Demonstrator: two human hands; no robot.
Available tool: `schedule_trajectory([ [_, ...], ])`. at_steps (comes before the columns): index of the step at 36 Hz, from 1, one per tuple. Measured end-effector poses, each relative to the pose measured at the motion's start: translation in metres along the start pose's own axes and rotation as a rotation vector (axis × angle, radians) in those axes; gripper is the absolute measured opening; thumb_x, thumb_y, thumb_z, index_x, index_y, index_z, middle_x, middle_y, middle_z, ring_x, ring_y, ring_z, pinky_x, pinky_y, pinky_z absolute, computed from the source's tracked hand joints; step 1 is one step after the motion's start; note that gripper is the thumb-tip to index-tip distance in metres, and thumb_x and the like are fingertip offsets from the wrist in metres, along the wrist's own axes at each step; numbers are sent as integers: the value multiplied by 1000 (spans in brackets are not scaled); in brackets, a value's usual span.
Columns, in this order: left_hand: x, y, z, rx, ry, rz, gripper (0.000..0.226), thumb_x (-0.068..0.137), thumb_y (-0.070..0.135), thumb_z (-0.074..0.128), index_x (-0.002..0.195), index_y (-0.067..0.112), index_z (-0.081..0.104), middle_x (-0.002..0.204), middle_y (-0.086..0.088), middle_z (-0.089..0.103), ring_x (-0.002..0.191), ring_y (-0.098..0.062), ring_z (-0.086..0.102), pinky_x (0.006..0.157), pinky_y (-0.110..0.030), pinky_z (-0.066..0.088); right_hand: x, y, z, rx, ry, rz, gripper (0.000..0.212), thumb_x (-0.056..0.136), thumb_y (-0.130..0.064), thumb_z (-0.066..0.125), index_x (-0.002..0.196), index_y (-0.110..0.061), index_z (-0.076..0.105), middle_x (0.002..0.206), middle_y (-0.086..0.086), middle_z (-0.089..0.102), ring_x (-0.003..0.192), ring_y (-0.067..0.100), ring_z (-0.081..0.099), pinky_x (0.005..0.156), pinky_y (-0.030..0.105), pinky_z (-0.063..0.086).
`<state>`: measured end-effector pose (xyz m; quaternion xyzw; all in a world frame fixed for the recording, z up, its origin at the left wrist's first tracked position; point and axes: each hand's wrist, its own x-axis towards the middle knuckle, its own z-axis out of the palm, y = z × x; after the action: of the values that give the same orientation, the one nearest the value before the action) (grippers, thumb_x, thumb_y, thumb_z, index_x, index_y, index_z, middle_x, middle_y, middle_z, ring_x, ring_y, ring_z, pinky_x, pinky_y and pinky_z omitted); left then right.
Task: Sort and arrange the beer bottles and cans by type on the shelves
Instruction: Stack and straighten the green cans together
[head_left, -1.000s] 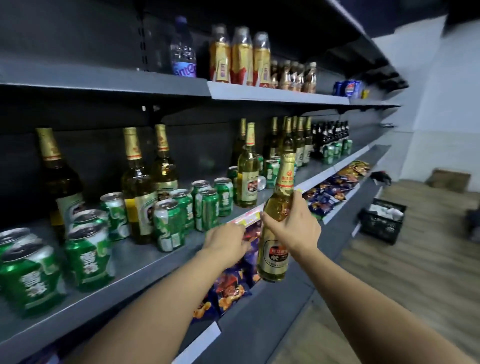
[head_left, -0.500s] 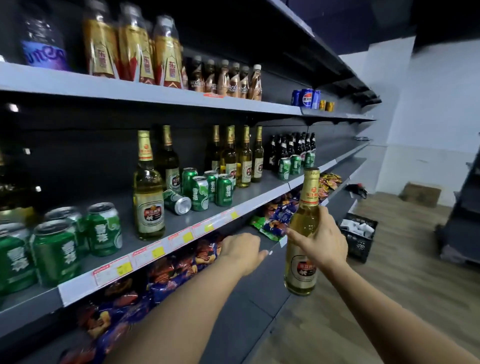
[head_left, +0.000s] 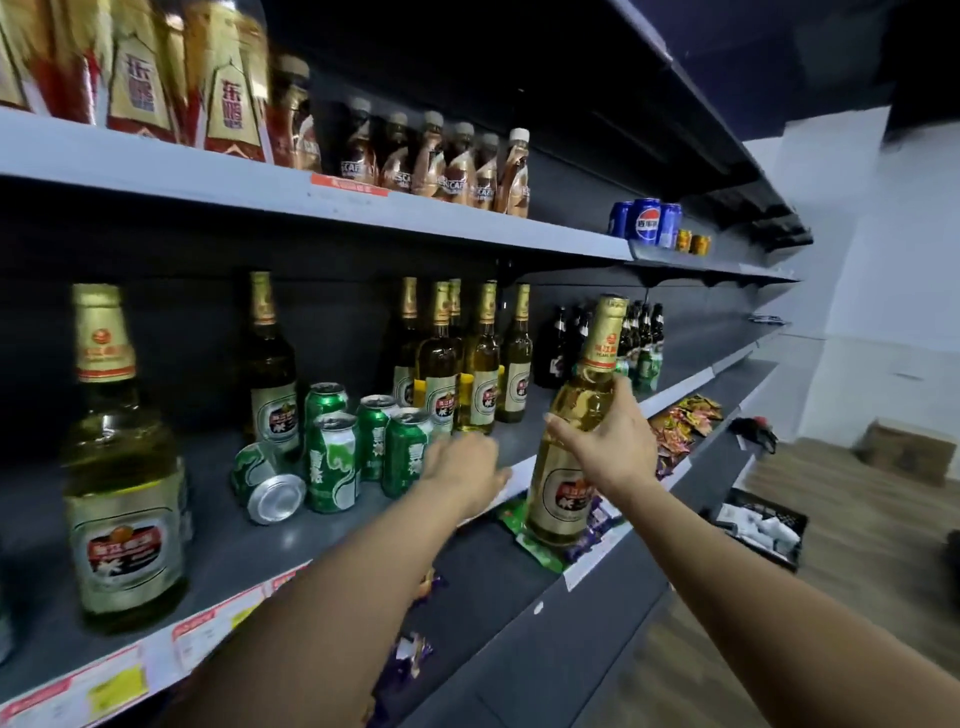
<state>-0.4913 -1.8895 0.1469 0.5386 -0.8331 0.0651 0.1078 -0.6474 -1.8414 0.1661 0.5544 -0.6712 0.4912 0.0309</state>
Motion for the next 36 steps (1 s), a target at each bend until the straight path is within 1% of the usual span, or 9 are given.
schedule_trajectory([
  [3,40,-11,-2,6,46,-43,44,97,45,47,130,18,55,133,-4,56,127,-22,46,112,-40,25,37,4,22,45,-10,-53,64,75,-49,76,121,-21,41,116,0,58,106,24,58,80,33,44],
  [6,64,-28,0,55,63,-78,47,96,46,48,134,21,51,139,-3,51,134,-21,39,118,-44,15,69,10,44,104,-43,-69,70,76,-49,76,127,-19,40,122,3,58,110,27,57,86,36,45],
  [9,79,-46,2,78,105,-126,50,96,48,46,139,22,46,141,-2,48,135,-22,36,118,-44,14,98,16,68,152,-82,-61,70,76,-46,77,128,-19,39,122,3,59,109,28,58,88,39,46],
  [13,90,-66,6,53,144,-258,55,97,56,35,141,24,43,142,-3,47,135,-22,34,118,-44,14,127,24,103,193,-144,-81,71,76,-45,77,129,-18,37,124,4,56,111,29,58,90,41,44],
  [19,93,-87,9,84,85,-462,64,95,65,22,137,24,47,137,-5,51,131,-25,39,112,-45,22,159,31,141,215,-276,-115,69,78,-43,76,128,-17,37,125,7,53,113,32,55,91,41,43],
  [22,94,-93,11,94,63,-529,66,94,66,19,137,24,47,137,-4,51,132,-25,39,113,-45,21,170,34,156,213,-326,-120,69,78,-43,76,128,-16,37,125,7,52,112,32,56,90,41,43],
  [28,94,-99,15,113,37,-617,63,95,65,20,134,25,50,138,-3,50,134,-23,37,114,-46,19,183,35,171,224,-400,-166,76,77,-46,76,135,-17,34,126,8,51,113,32,56,90,47,48],
  [33,93,-96,16,131,17,-641,64,95,65,20,134,23,49,140,-4,50,134,-25,38,112,-46,19,187,37,176,177,-410,-184,81,79,-48,74,139,-18,29,130,11,48,110,34,57,81,42,48],
  [36,92,-95,15,136,18,-642,63,95,65,20,133,24,50,139,-4,50,133,-25,38,112,-46,19,187,41,178,191,-412,-204,86,78,-48,74,142,-18,27,133,12,47,110,33,57,81,42,49],
])
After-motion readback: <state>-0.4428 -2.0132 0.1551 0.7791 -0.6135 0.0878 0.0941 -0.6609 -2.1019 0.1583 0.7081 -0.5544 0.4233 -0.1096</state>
